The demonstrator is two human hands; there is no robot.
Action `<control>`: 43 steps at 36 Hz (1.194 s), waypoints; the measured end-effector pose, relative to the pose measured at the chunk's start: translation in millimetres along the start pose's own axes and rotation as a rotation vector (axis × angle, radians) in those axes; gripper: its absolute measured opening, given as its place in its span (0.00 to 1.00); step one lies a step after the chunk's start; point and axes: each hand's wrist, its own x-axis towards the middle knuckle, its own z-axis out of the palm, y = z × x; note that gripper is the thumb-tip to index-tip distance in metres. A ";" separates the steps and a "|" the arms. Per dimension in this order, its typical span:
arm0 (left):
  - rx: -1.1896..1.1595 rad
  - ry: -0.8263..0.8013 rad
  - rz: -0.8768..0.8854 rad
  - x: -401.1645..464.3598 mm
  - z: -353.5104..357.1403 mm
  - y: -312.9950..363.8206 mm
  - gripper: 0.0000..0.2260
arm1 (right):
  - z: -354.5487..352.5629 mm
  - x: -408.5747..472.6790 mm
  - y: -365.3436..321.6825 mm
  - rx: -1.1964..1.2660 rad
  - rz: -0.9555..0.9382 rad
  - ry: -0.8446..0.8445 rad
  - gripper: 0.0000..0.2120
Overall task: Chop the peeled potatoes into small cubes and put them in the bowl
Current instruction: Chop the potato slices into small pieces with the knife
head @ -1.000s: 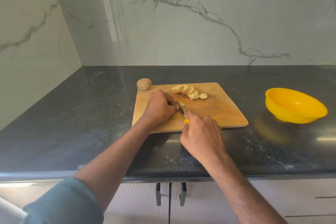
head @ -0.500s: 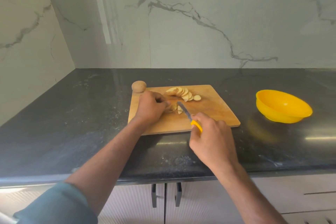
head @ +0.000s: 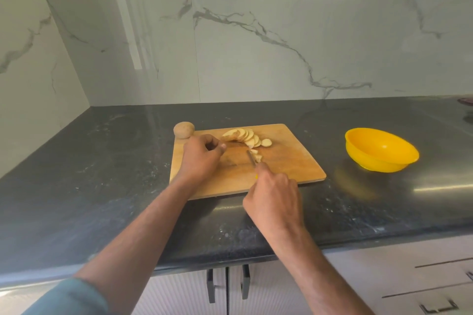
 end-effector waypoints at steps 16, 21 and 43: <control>0.095 -0.094 0.025 -4.9 0.9 7.0 0.05 | -16.1 8.8 58.4 -0.035 -0.009 0.065 0.11; 0.137 -0.114 0.047 -3.4 1.9 4.2 0.04 | -16.8 12.5 70.7 -0.048 0.019 0.089 0.10; 0.241 -0.158 0.089 0.0 6.4 0.7 0.04 | -24.9 14.2 69.5 0.102 -0.004 -0.140 0.11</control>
